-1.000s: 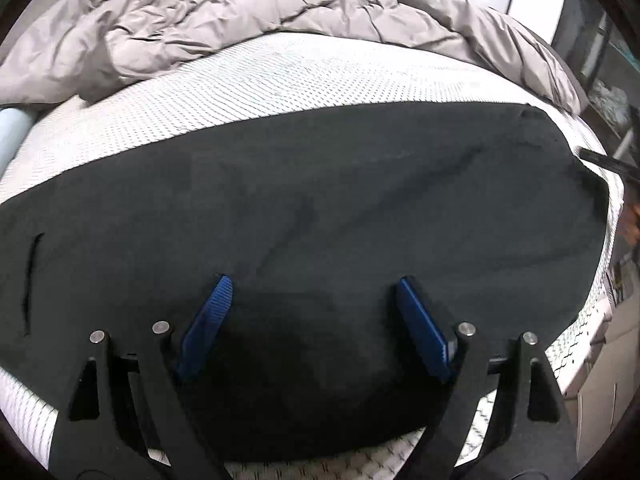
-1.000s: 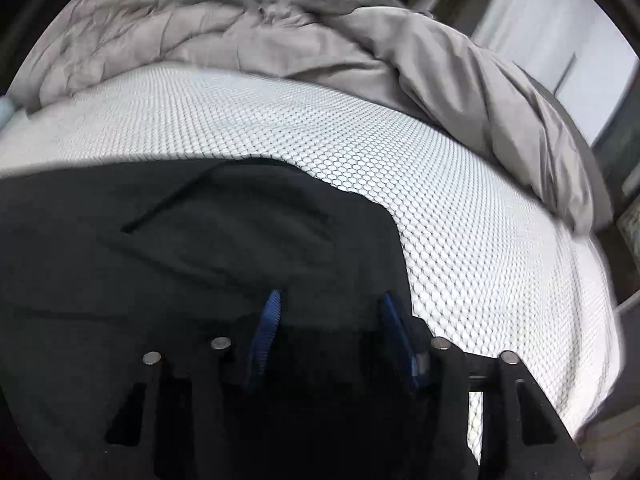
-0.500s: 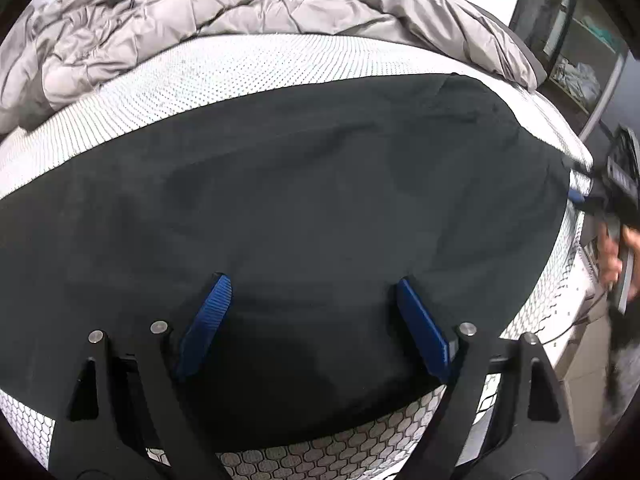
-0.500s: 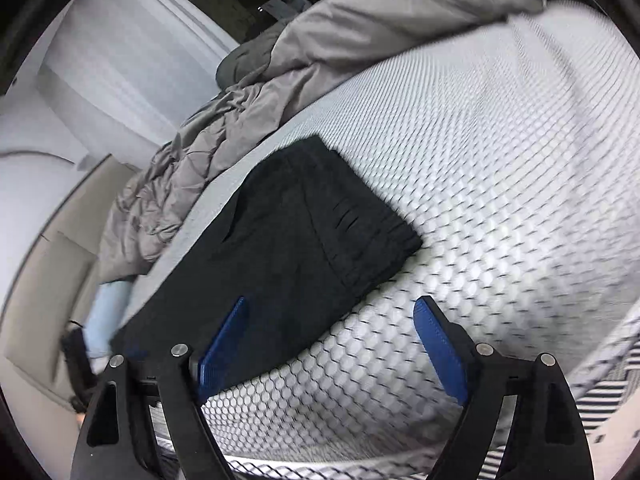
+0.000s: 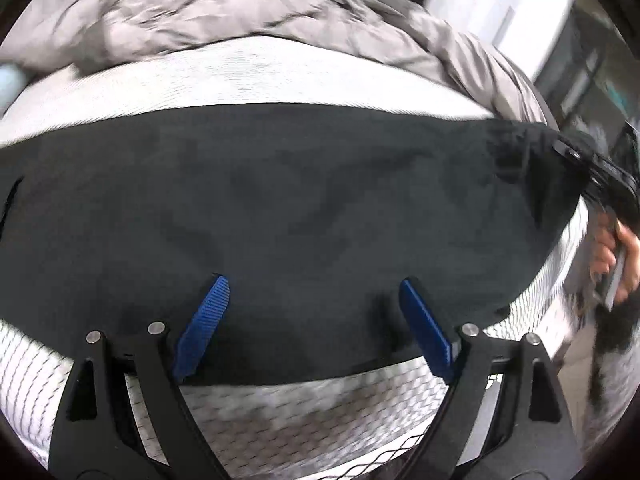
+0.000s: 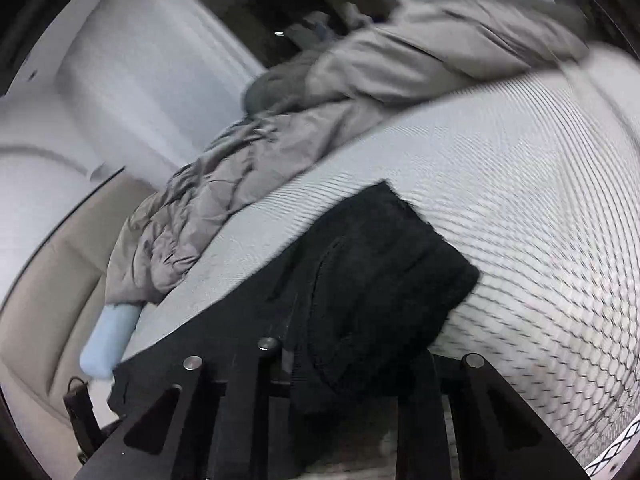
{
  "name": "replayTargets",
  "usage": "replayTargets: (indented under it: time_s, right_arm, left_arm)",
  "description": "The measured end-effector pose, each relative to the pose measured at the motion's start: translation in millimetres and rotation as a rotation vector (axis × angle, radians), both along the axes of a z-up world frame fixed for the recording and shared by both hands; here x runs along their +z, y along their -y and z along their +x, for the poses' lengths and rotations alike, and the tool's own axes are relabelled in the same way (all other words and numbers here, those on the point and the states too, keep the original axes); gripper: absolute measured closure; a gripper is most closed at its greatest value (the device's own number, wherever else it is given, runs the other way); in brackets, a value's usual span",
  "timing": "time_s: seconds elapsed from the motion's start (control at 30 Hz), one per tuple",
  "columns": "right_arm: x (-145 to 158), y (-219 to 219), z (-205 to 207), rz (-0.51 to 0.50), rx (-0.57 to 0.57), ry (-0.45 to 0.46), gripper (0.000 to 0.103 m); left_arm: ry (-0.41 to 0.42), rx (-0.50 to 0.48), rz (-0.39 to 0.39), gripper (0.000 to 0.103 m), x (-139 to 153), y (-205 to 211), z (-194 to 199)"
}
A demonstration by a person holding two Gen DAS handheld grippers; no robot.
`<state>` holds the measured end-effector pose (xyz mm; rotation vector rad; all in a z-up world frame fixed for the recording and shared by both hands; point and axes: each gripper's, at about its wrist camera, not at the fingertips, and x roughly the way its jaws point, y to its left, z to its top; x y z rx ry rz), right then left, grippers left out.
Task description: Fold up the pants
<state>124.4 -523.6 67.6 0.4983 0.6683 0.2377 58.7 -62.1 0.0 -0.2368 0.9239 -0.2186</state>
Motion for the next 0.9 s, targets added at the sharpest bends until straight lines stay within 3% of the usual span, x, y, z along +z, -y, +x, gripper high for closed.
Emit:
replayTargets:
  time_s: [0.17,0.23,0.27,0.33,0.4,0.5,0.6,0.67,0.77,0.83,0.9]
  right_arm:
    - [40.7,-111.3,12.5,-0.046,0.243,0.08,0.083]
    - [44.1,-177.5,19.9,-0.055,0.423,0.083,0.082]
    - [40.2,-208.6,21.8,-0.067,0.515,0.069,0.077]
    - [27.1,-254.1,21.9,-0.101,0.667,0.022,0.056]
    - [9.8,-287.2,15.3,-0.165,0.776,-0.039,0.05]
    - [4.8,-283.3,6.1,-0.185,0.774,-0.052,0.05]
    - [11.9,-246.6,0.1,-0.203,0.67,-0.02,0.045]
    - [13.2,-219.5,-11.3,-0.273,0.562,-0.005,0.041]
    - [-5.9,-188.8,-4.1,-0.386,0.406,-0.086,0.041]
    - [-17.2,-177.0,2.6,-0.358,0.393,-0.127,0.041]
    - [-25.8,-167.6,7.5,-0.306,0.402,-0.147,0.041]
  left_arm:
    - [0.015,0.087,-0.074,0.017,1.9,-50.3,-12.8]
    - [0.019,0.12,-0.08,0.017,3.4,-65.9,-16.8]
    - [0.015,0.138,-0.082,0.017,3.9,-73.5,-18.5]
    - [0.013,0.162,-0.101,0.018,4.7,-87.3,-21.8]
    - [0.021,0.18,-0.138,0.018,5.3,-99.6,-26.5]
    - [0.035,0.143,-0.234,0.018,5.7,-103.0,-30.7]
    - [0.031,0.078,-0.272,0.02,8.5,-86.3,-21.8]
    - [0.039,0.014,-0.28,0.022,13.5,-68.6,-13.6]
    - [0.045,-0.049,-0.242,0.022,16.1,-45.4,1.9]
    - [-0.009,-0.026,-0.238,0.028,4.5,-40.7,18.4]
    - [-0.1,-0.046,-0.311,0.033,-12.4,-35.2,34.6]
